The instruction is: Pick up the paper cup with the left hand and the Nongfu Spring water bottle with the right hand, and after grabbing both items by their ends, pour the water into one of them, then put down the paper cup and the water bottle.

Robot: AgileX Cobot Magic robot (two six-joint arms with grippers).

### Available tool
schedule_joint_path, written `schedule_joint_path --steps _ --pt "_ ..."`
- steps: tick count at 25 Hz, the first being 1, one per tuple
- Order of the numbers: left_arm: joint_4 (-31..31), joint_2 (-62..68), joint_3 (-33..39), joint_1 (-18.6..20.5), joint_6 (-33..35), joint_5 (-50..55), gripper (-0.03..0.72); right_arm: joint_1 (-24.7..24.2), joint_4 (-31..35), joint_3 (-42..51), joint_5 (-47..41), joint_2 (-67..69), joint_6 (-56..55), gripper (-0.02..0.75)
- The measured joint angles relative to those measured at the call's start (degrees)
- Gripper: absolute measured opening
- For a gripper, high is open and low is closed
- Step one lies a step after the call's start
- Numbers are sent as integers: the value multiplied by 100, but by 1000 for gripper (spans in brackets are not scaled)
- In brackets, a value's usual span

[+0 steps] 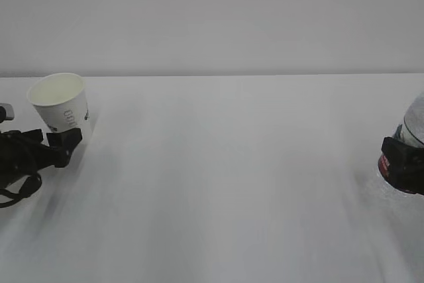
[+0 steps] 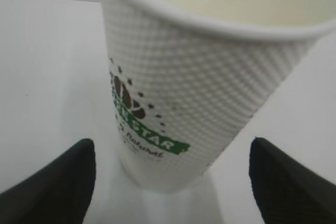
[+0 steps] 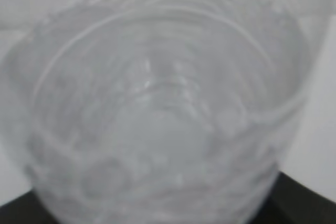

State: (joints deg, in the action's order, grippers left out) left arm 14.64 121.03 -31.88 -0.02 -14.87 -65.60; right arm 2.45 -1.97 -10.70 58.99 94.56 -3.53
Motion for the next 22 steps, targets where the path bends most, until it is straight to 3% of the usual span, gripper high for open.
schedule_joint_path --steps 22 --pt "90 390 -628 0 10 -22 693 0 0 0 12 0 63 467"
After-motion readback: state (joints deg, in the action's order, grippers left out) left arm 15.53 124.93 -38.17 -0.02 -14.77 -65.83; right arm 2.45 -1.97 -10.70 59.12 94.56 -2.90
